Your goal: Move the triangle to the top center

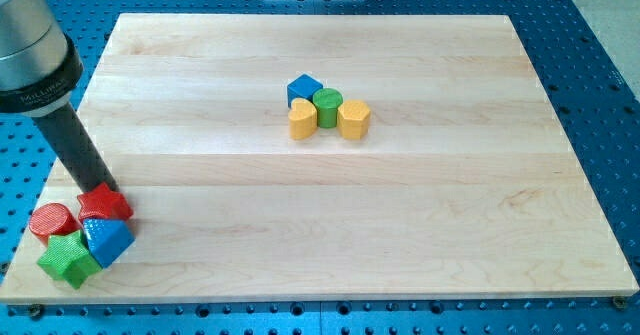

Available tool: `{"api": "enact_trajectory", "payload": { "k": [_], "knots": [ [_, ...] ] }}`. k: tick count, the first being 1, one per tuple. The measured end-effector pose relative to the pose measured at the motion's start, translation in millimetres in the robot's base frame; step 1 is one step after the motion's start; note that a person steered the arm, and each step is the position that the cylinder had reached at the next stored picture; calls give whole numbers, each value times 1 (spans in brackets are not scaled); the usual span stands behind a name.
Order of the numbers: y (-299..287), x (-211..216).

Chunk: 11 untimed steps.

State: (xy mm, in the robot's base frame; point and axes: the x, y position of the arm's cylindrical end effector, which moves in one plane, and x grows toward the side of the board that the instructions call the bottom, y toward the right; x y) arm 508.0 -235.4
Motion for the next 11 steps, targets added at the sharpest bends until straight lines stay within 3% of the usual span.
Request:
{"api": "enact_trajectory", "payload": {
  "k": [2, 3, 4, 6, 7, 8, 10, 11],
  "knots": [
    [-13, 1],
    [-48, -24],
    [-68, -12],
    [-67, 110],
    [-33, 109],
    [44, 107],
    [73, 41],
    [104, 38]
  ]
}}
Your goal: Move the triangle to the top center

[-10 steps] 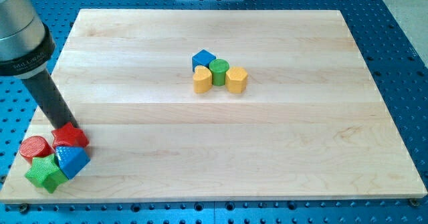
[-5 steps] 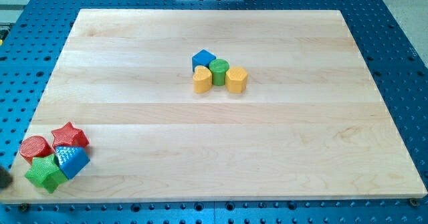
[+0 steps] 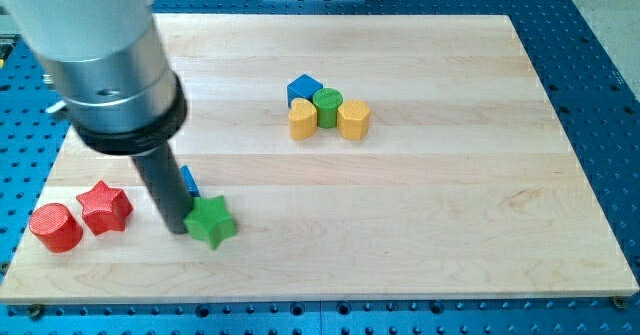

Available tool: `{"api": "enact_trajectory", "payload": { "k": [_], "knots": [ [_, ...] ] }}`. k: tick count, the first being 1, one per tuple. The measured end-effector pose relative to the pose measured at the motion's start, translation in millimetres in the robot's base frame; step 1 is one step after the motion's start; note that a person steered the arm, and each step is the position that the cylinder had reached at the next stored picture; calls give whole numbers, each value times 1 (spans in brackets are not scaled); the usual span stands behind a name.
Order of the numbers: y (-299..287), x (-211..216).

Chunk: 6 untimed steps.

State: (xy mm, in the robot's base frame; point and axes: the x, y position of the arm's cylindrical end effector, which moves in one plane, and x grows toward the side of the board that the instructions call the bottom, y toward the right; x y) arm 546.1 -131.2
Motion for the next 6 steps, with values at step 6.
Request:
{"api": "enact_trajectory", "payload": {
  "k": [6],
  "knots": [
    [-31, -183]
  ]
}}
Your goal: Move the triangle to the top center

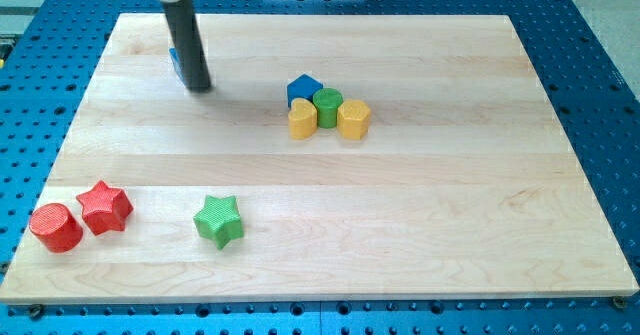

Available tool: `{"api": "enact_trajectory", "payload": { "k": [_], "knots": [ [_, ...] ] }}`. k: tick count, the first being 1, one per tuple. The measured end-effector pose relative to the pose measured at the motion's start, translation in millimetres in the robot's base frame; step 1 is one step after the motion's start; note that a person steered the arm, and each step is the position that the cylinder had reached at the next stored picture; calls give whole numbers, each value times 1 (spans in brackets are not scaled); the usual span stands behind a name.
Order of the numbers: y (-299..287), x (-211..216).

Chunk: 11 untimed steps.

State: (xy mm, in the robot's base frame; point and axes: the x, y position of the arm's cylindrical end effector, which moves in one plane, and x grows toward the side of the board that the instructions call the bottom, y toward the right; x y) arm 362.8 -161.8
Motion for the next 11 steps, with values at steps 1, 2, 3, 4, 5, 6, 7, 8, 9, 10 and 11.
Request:
{"api": "enact_trajectory", "payload": {
  "k": [1, 2, 3, 4, 5, 6, 7, 8, 9, 10, 11],
  "knots": [
    [-19, 24],
    [-53, 15],
    [-52, 6],
    [-22, 5],
    [-16, 2],
    [-30, -17],
    [-57, -40],
    [-14, -63],
    [52, -65],
    [-18, -37],
    [43, -9]
  ]
}}
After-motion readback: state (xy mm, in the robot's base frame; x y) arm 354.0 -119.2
